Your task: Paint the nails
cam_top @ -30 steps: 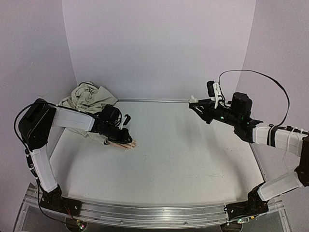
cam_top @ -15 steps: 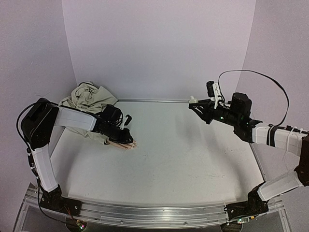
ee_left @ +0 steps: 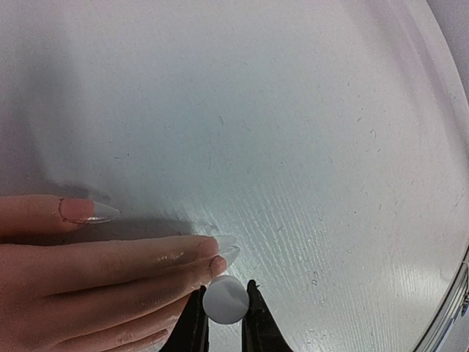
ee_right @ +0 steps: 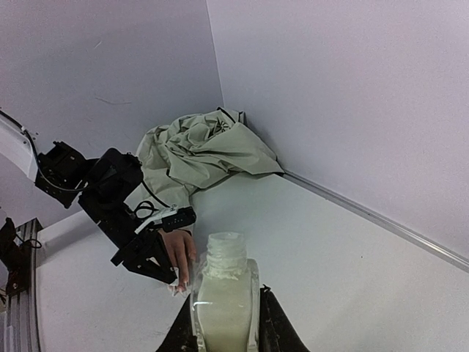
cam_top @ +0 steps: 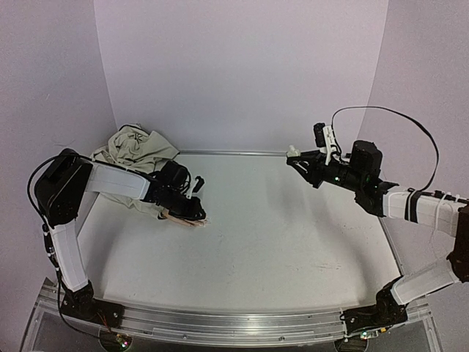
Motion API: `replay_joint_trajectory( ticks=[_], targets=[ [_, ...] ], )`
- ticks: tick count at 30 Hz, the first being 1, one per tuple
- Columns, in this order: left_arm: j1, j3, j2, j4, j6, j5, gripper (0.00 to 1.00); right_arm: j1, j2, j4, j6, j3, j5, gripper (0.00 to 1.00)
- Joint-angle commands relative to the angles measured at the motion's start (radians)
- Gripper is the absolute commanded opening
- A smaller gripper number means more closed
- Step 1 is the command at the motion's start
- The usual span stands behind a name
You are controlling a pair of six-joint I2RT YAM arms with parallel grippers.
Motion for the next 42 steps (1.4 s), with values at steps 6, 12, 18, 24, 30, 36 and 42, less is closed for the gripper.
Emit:
replay_joint_trajectory(
  ticks=[6,12,18,24,30,36,42],
  targets=[
    [0.003,0.015,-0.049,0.037,0.010,-0.051,0.00,-0.007,-0.012,0.078,0.013,0.012,-0.028,0.00],
    [0.012,-0.015,-0.079,0.035,0.011,-0.062,0.00,-0.008,-0.012,0.080,0.013,0.012,-0.030,0.00],
    [0.015,-0.033,-0.094,0.035,0.013,-0.068,0.00,-0.009,-0.012,0.081,0.016,0.010,-0.031,0.00],
    [0.015,-0.027,-0.087,0.034,0.009,-0.044,0.00,-0.008,-0.009,0.083,0.016,0.013,-0.034,0.00],
    [0.010,-0.008,-0.059,0.035,0.001,-0.018,0.00,-0.008,-0.009,0.083,0.016,0.013,-0.033,0.00],
    [0.000,0.007,-0.042,0.035,-0.001,-0.011,0.00,-0.009,-0.007,0.083,0.017,0.013,-0.035,0.00],
    [-0.003,0.015,-0.037,0.036,-0.002,-0.010,0.00,-0.009,-0.007,0.085,0.018,0.013,-0.036,0.00]
  ],
)
